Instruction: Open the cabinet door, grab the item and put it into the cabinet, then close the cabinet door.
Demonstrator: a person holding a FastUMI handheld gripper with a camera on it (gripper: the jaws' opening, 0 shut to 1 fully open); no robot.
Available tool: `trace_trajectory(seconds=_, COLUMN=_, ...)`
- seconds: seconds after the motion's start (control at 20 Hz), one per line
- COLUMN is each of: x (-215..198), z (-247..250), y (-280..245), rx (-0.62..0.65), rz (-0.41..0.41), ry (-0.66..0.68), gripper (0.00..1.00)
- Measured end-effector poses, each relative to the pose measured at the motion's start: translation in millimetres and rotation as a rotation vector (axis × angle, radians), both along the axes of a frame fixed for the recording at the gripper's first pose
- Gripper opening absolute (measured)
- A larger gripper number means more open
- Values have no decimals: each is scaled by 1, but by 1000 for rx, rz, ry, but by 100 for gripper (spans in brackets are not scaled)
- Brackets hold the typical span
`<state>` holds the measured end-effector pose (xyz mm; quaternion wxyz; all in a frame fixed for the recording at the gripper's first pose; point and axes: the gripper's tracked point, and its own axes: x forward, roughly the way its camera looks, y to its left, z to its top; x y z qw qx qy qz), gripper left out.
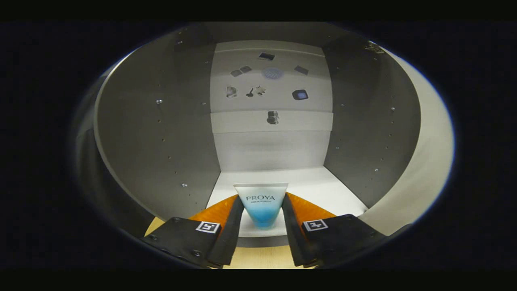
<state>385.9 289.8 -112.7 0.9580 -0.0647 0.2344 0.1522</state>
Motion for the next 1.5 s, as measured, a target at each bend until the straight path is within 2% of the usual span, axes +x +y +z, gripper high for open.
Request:
trace_trajectory(seconds=0.55, x=3, z=-23, y=3, rx=2, rz=7, ry=32, gripper=62)
trace_trajectory(seconds=0.75, x=1, z=-2, y=0, rx=4, rz=4, ry=-31, gripper=66)
trace_trajectory(seconds=0.85, x=-3, z=10, y=-7, rx=-3, rz=-9, ry=-64, gripper=77)
trace_trajectory(seconds=0.95, x=-13, z=20, y=-13, rx=4, rz=-18, ry=-80, gripper=88)
trace_trajectory(seconds=1.1, x=-35, z=41, y=-18, rx=44, rz=-22, ry=-126, gripper=93)
trace_trajectory(seconds=1.15, x=-44, z=49, y=-19, rx=49, rz=-21, ry=-144, gripper=100)
trace_trajectory(seconds=1.5, x=-120, z=100, y=-41, rx=44, rz=-24, ry=-276, gripper=100)
